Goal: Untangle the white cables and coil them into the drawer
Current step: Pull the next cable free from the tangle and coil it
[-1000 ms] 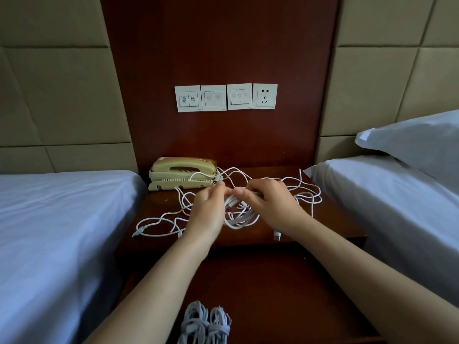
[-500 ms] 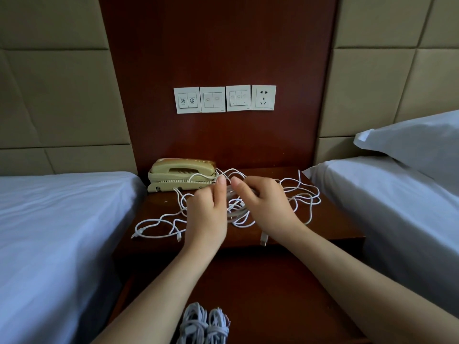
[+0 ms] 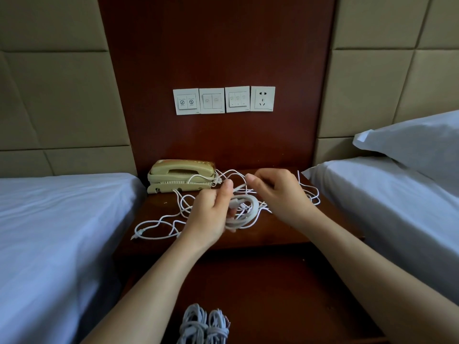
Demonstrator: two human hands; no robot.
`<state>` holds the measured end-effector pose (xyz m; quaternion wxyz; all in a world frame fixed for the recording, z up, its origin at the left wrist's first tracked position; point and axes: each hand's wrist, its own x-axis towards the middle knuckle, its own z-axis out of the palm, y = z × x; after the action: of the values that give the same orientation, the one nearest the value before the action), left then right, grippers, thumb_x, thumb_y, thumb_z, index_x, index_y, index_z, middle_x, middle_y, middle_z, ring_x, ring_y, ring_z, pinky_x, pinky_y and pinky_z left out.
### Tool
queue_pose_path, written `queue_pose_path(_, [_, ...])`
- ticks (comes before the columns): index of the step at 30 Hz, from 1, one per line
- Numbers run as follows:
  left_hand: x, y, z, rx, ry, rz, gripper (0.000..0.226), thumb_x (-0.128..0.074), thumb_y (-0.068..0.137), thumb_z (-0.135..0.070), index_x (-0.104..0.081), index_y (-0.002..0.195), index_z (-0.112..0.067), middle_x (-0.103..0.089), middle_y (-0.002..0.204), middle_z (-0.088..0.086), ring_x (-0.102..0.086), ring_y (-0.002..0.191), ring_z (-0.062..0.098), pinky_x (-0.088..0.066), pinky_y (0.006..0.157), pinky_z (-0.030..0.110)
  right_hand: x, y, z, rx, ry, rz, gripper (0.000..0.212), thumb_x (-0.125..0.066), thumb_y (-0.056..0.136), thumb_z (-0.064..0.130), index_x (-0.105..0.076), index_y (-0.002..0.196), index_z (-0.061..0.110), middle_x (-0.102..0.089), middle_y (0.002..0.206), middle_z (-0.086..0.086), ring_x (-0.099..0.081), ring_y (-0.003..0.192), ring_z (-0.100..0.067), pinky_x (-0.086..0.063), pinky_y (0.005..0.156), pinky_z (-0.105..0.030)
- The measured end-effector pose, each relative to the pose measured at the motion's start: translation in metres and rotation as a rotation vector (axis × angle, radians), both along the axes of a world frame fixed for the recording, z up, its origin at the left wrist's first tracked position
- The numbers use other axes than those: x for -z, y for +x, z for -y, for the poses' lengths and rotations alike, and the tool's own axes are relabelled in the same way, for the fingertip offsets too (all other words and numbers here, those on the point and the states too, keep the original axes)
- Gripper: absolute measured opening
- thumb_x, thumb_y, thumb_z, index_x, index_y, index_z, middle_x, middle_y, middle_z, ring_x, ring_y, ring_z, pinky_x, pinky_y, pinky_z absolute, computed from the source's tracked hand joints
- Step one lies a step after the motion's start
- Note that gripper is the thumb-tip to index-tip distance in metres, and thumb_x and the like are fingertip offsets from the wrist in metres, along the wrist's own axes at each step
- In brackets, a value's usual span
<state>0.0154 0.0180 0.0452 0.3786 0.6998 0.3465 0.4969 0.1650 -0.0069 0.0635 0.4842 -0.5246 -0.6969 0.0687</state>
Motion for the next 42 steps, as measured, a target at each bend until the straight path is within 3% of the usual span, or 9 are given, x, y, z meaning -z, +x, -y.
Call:
queue_pose_path(4, [0.001, 0.004, -0.003, -0.039, 0.083, 0.01, 0.053, -0.033, 0.101, -0.028, -0.053, 0.054, -0.014, -0.05, 0.039, -0.008, -0.048, 0.039, 0.006, -0.042, 0.048, 0.032, 0.004, -0.001, -0.005, 0.012, -0.012, -0.009, 0.042, -0.051, 0.096, 0.027, -0.044, 0.056, 0.016, -0.033, 0.048, 0.006, -0.027, 0.047, -0.006, -0.022, 0.048, -0.024])
queue_pose_path(8, [-0.003, -0.001, -0.009, -0.254, 0.203, 0.01, 0.052, -0.036, 0.1, -0.02, -0.047, 0.049, -0.017, -0.043, 0.037, -0.008, -0.046, 0.04, 0.001, -0.034, 0.048, 0.013, 0.01, -0.009, -0.007, 0.011, -0.077, 0.069, 0.039, -0.046, 0.098, 0.022, -0.044, 0.061, 0.009, -0.038, 0.053, 0.0, -0.032, 0.051, -0.012, -0.026, 0.052, -0.031])
queue_pose_path(13, [-0.006, -0.013, -0.024, -0.494, 0.18, 0.043, 0.053, -0.036, 0.1, -0.017, -0.049, 0.051, -0.004, -0.046, 0.047, 0.005, -0.05, 0.05, 0.025, -0.039, 0.052, 0.031, 0.018, -0.035, -0.001, -0.028, -0.163, 0.347, 0.025, -0.042, 0.098, 0.022, -0.051, 0.075, 0.018, -0.059, 0.073, -0.006, -0.054, 0.071, -0.026, -0.043, 0.064, -0.038])
queue_pose_path(17, [-0.006, -0.019, -0.03, -0.594, 0.211, -0.035, 0.056, -0.037, 0.099, -0.012, -0.035, 0.043, -0.01, -0.037, 0.042, 0.0, -0.037, 0.043, 0.014, -0.027, 0.041, 0.02, 0.018, -0.051, 0.008, 0.015, -0.073, 0.712, 0.012, -0.04, 0.098, 0.016, -0.043, 0.087, 0.02, -0.046, 0.072, -0.003, -0.046, 0.069, -0.032, -0.027, 0.051, -0.032])
queue_pose_path(21, [-0.003, -0.023, -0.034, -0.609, 0.296, -0.201, 0.054, -0.034, 0.099, -0.018, -0.036, 0.045, -0.01, -0.039, 0.044, 0.007, -0.043, 0.054, 0.035, -0.021, 0.055, 0.033, 0.012, -0.059, 0.017, 0.103, 0.101, 0.922, 0.02, -0.072, 0.066, 0.006, -0.054, 0.071, 0.013, -0.055, 0.057, -0.002, -0.049, 0.044, -0.028, -0.001, 0.043, -0.021])
queue_pose_path(24, [0.001, -0.023, -0.034, -0.607, 0.322, -0.401, 0.049, -0.034, 0.099, -0.023, -0.056, 0.063, 0.002, -0.058, 0.068, 0.026, -0.055, 0.074, 0.043, -0.026, 0.06, 0.033, 0.016, -0.053, 0.012, 0.13, 0.24, 0.797, 0.017, -0.058, 0.076, 0.025, -0.055, 0.061, 0.017, -0.053, 0.048, 0.003, -0.047, 0.032, -0.024, -0.002, 0.041, -0.016])
queue_pose_path(29, [0.009, -0.02, -0.032, -0.309, 0.365, -0.61, 0.045, -0.036, 0.098, -0.031, -0.052, 0.066, -0.005, -0.061, 0.069, 0.02, -0.059, 0.072, 0.04, -0.04, 0.059, 0.039, 0.019, -0.032, 0.005, 0.035, 0.177, 0.505, 0.023, -0.046, 0.086, 0.043, -0.054, 0.075, 0.024, -0.061, 0.061, -0.001, -0.056, 0.054, -0.031, -0.028, 0.048, -0.028])
queue_pose_path(34, [0.012, -0.017, -0.027, 0.086, 0.146, -0.464, 0.043, -0.043, 0.095, -0.016, -0.057, 0.057, -0.003, -0.06, 0.05, 0.02, -0.052, 0.036, 0.018, -0.042, 0.044, 0.029, 0.01, -0.011, -0.001, -0.137, -0.029, 0.348, 0.04, -0.058, 0.087, 0.045, -0.055, 0.061, 0.014, -0.044, 0.052, 0.003, -0.041, 0.051, -0.013, -0.03, 0.051, -0.033])
queue_pose_path(42, [-0.003, -0.009, -0.008, 0.214, -0.097, -0.022, 0.055, -0.031, 0.101, -0.018, -0.043, 0.049, -0.007, -0.037, 0.03, 0.001, -0.026, 0.027, 0.011, -0.018, 0.033, 0.018, 0.011, -0.017, 0.0, -0.222, -0.064, -0.065, 0.039, -0.046, 0.097, 0.024, -0.059, 0.072, -0.003, -0.037, 0.054, 0.002, -0.029, 0.05, -0.006, -0.024, 0.047, -0.025])
